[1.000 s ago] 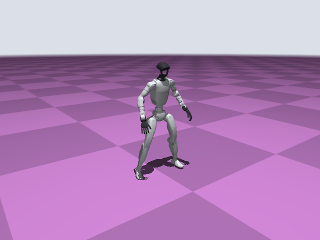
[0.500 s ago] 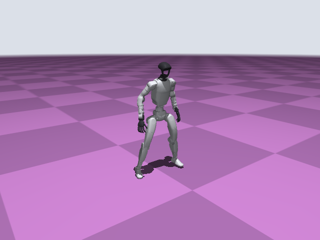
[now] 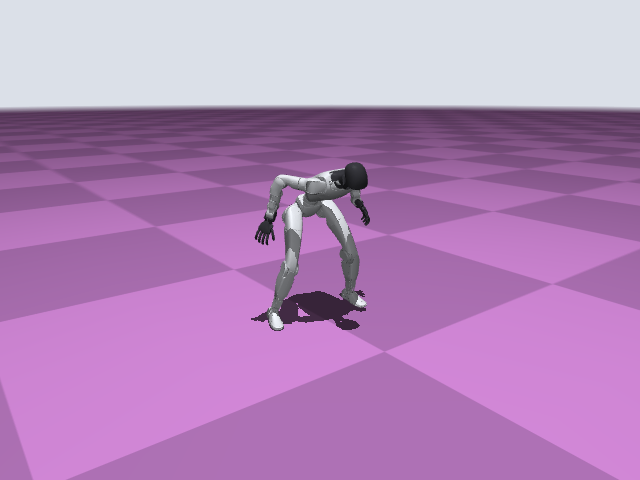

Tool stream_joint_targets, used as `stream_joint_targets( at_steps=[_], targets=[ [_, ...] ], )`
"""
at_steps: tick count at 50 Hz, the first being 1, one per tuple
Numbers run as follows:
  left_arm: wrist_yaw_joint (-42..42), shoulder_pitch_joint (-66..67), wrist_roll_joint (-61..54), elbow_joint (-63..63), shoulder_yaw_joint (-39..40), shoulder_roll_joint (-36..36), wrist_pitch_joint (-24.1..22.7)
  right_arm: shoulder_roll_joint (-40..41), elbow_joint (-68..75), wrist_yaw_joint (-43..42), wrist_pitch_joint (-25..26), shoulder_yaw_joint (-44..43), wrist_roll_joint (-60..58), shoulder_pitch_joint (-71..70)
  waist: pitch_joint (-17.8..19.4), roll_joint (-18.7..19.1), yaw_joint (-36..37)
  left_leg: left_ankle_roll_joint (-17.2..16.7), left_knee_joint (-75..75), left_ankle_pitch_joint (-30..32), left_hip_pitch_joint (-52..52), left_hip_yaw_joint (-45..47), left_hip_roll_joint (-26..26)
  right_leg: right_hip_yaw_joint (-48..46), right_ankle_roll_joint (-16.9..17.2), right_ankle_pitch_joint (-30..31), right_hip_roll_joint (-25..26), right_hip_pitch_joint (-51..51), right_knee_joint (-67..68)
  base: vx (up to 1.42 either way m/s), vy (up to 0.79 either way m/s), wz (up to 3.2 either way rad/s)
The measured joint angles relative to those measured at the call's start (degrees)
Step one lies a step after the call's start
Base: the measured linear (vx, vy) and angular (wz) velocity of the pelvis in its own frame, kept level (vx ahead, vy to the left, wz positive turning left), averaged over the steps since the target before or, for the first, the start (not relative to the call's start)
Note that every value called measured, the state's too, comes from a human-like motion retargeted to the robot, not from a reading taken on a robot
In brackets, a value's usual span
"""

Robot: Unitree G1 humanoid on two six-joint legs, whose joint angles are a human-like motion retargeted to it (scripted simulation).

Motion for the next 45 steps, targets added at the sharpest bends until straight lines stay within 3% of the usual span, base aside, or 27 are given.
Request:
stream_joint_targets(
  at_steps=[5, 7, 11, 13, 15, 17, 18, 20, 23, 25, 27, 30, 33, 38, 40, 41, 43, 45],
  targets=[
    [10.4, -19.6, -2.5, -6.6, 0.8, 4.3, -0.4, -6.5, -3.4, -11.2, 1.0, -1.7, -2.5, -19.6, 0.0, 0.7, -1.2, 4.4, 24.1, -9.5, -13.5, -3.0, -1.5, 5.1, -4.5, -13.1, -2.1, -13.2, 25.1, 0.17, 0.01, 0.18],
    [10.9, -29.1, -3.0, -7.4, -1.6, 8.3, -0.3, -8.9, -4.4, -12.8, 0.6, 0.5, -2.7, -29.6, 0.0, 0.1, -1.3, 5.3, 32.1, -13.8, -13.9, -3.7, -1.2, 6.7, -5.8, -18.5, -2.8, -13.5, 33.3, 0.37, -0.03, -0.05],
    [11.0, -50.6, -3.1, -8.0, -12.6, 16.2, 0.8, -14.9, -8.9, -12.8, 0.8, 9.7, -3.7, -48.8, -0.6, -1.2, -1.8, 7.0, 41.8, -20.3, -8.5, -3.6, -0.5, 8.7, -8.4, -26.1, -5.4, -7.9, 43.4, 0.57, -0.06, 0.09],
    [11.0, -59.0, -2.9, -11.3, -17.9, 19.9, 0.7, -16.8, -15.8, -12.5, -0.1, 12.1, -2.4, -53.9, -3.0, -2.6, -0.9, 6.8, 42.0, -22.7, -2.5, -2.2, 1.6, 8.4, -9.1, -28.2, -5.9, -2.3, 43.6, 0.84, -0.14, -0.23],
    [10.7, -64.1, -3.2, -18.2, -21.3, 23.1, 0.0, -18.1, -27.3, -9.9, -1.8, 9.1, -0.1, -52.8, -6.1, -4.1, 0.3, 6.3, 38.3, -24.1, 6.2, 0.1, 3.4, 6.4, -8.9, -28.6, -6.7, 6.2, 39.5, 1.04, -0.15, -0.13],
    [8.8, -63.7, -3.6, -28.0, -20.0, 25.8, 0.3, -18.3, -41.2, -2.5, -1.9, -0.1, 1.1, -42.8, -11.7, -5.4, 0.9, 5.0, 27.7, -21.6, 16.6, 2.9, 2.8, 2.3, -7.1, -24.4, -7.7, 16.8, 29.0, 1.31, -0.15, 0.18],
    [7.3, -60.0, -1.6, -33.6, -17.7, 27.2, 0.3, -17.7, -49.1, 0.2, -3.9, -7.8, 3.3, -32.3, -12.6, -6.1, 2.1, 3.9, 21.8, -19.9, 26.0, 4.6, 3.0, -0.3, -6.5, -21.5, -7.9, 26.4, 22.8, 1.65, -0.17, -0.25],
    [3.9, -49.8, 2.4, -42.0, -12.9, 28.4, -0.1, -14.6, -60.0, 3.6, -6.5, -19.1, 5.7, -12.3, -14.2, -6.3, 5.1, 0.9, 7.9, -9.9, 46.7, 7.0, 3.1, -5.1, -5.8, -8.3, -6.3, 47.4, 7.5, 1.89, -0.14, -0.61],
    [0.0, -32.0, 5.3, -45.1, -9.3, 25.4, -0.8, -9.3, -56.2, 6.9, -8.1, -20.7, 7.3, 3.7, -19.7, -5.7, 7.0, -6.0, -12.7, 22.4, 67.0, 4.0, -0.5, -4.5, -2.2, 27.5, -1.7, 66.7, -12.6, 1.85, -0.01, -0.35],
    [-1.2, -23.8, 6.2, -42.6, -8.8, 22.7, -0.1, -8.5, -46.0, 7.9, -5.6, -16.8, 6.1, 5.3, -21.8, -6.6, 6.5, -6.8, -21.0, 33.4, 73.4, 1.9, -5.3, 2.7, 3.0, 38.2, 0.3, 71.2, -17.4, 1.56, 0.11, -0.02],
    [-0.3, -18.9, 8.4, -38.2, -8.0, 21.9, 1.4, -9.1, -32.7, 7.5, -2.5, -10.9, 2.6, 1.9, -21.7, -4.9, 6.8, -6.7, -20.9, 29.0, 73.5, 1.9, -3.2, 4.7, 2.6, 35.5, 4.5, 69.6, -15.8, 1.28, -0.04, -0.48],
    [0.6, -16.7, 8.6, -30.7, -8.8, 20.7, 3.7, -10.5, -15.2, 6.2, 1.4, -2.9, -3.3, -5.7, -19.6, -3.8, 8.0, -5.5, -22.9, 22.5, 70.1, 9.5, 0.1, -1.8, 0.1, 29.2, 3.8, 62.6, -15.2, 1.09, 0.01, -0.64],
    [-0.6, -18.4, 6.7, -22.8, -12.4, 18.9, 4.2, -10.7, -2.4, 5.4, 2.7, 4.4, -6.0, -13.4, -16.0, -3.8, 7.1, -5.8, -32.0, 17.8, 68.0, 15.8, 0.8, -4.9, 2.7, 23.6, 4.5, 59.1, -24.7, 1.05, 0.05, -0.11],
    [-4.5, -22.3, 12.3, -12.5, -16.8, 20.3, 2.5, -11.5, 9.4, 7.7, 2.1, 12.7, -7.2, -23.8, -9.2, -2.5, 3.7, -6.8, -45.9, 8.7, 64.1, 21.6, 3.2, -5.3, 3.0, 15.5, 9.0, 52.7, -39.1, 1.08, -0.02, 0.17],
    [-6.1, -22.7, 15.4, -9.8, -17.3, 20.7, 1.6, -11.7, 10.6, 10.6, 1.5, 13.9, -7.9, -25.9, -5.4, -1.7, 2.1, -6.7, -45.0, 0.4, 62.7, 21.9, 6.1, -4.8, 3.0, 8.6, 9.7, 51.9, -41.2, 1.26, -0.02, 0.18],
    [-6.1, -21.7, 14.8, -9.8, -18.1, 21.0, 1.9, -11.8, 9.9, 10.5, 1.4, 12.8, -7.9, -23.9, -6.4, -1.5, 2.2, -6.7, -46.8, -0.5, 61.5, 21.3, 6.0, -4.9, 3.0, 7.1, 9.7, 50.1, -41.4, 1.19, -0.03, 0.19],
    [-6.4, -20.8, 14.7, -10.2, -20.1, 22.4, 2.2, -12.1, 7.2, 10.3, 0.8, 11.2, -6.7, -20.2, -7.0, -1.4, 2.3, -6.7, -46.0, -1.2, 58.9, 18.6, 6.6, -5.0, 3.0, 7.4, 8.8, 47.6, -40.2, 1.16, 0.03, 0.22],
    [-7.6, -21.7, 16.3, -10.7, -22.7, 24.5, 2.7, -13.3, 3.4, 9.6, 0.1, 10.7, -4.6, -18.0, -6.1, -2.9, 1.9, -3.1, -35.2, 3.9, 53.1, 11.6, 3.1, -1.1, 3.0, 16.4, 3.4, 44.8, -34.7, 1.09, 0.27, 0.34]
  ],
)
